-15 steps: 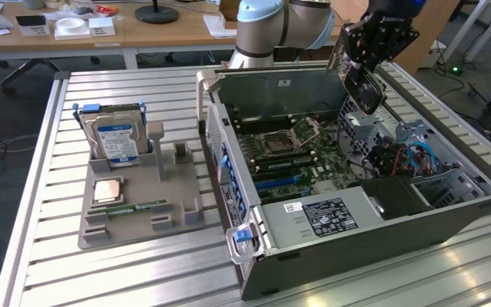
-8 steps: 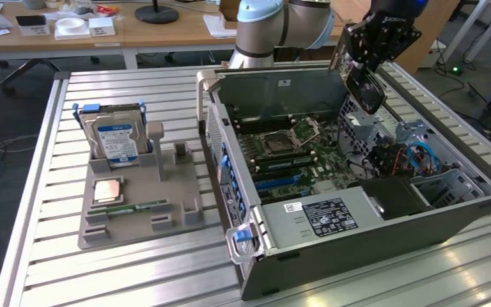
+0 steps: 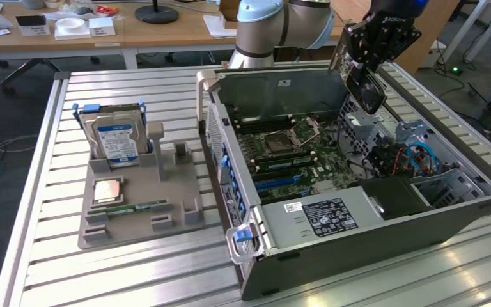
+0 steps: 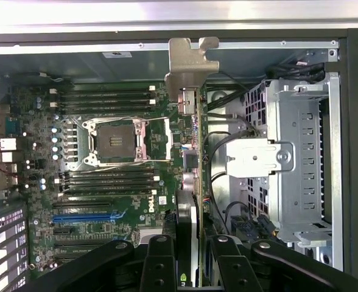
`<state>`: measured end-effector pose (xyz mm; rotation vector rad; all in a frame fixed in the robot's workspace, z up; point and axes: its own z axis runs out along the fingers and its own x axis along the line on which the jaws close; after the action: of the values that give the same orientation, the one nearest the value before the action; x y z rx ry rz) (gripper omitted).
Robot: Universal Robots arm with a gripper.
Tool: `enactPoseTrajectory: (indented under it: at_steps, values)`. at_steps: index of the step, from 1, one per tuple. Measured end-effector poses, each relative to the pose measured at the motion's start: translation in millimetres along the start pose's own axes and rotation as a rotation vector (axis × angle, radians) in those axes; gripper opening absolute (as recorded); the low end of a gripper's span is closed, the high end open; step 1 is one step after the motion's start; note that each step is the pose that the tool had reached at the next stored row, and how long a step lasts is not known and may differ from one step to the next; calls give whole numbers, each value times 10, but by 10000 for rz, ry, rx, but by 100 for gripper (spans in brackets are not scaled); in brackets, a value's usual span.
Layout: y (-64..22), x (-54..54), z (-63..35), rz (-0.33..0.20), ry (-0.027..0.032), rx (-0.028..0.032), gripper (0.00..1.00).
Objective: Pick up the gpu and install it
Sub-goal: 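Insert the gpu into the slot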
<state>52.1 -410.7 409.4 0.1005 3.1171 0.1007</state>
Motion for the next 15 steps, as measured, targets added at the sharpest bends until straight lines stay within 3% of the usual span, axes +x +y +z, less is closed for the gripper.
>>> enactPoseTrajectory:
  at_steps: [8, 15]
  values:
    - [0, 1, 0, -79, 5, -1, 26]
    - [0, 5, 0, -673, 44, -13, 26]
